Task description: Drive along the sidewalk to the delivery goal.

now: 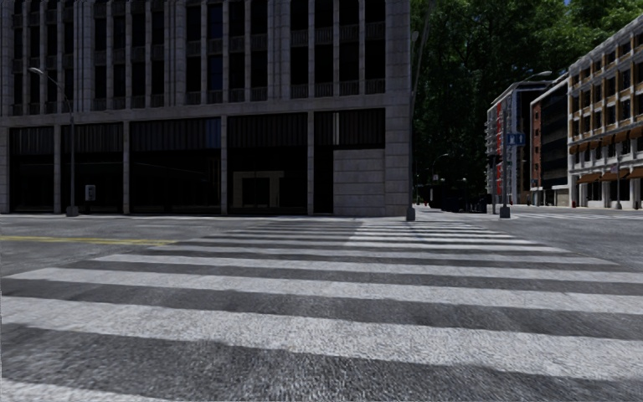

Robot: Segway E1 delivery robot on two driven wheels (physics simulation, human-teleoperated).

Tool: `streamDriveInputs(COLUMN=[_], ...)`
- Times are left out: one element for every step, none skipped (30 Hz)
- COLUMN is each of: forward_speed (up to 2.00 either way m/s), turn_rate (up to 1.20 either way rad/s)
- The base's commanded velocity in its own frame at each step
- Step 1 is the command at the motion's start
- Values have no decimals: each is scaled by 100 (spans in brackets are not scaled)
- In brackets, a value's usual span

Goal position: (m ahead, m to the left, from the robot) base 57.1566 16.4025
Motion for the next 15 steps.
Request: streamDriveInputs(forward_speed=[184, 184, 184, 184, 184, 184, 184, 184, 184, 184, 184, 184, 184, 184, 184], turn_rate=[0, 0, 0, 0, 0, 0, 0, 0, 0, 0, 0, 0, 0, 0, 0])
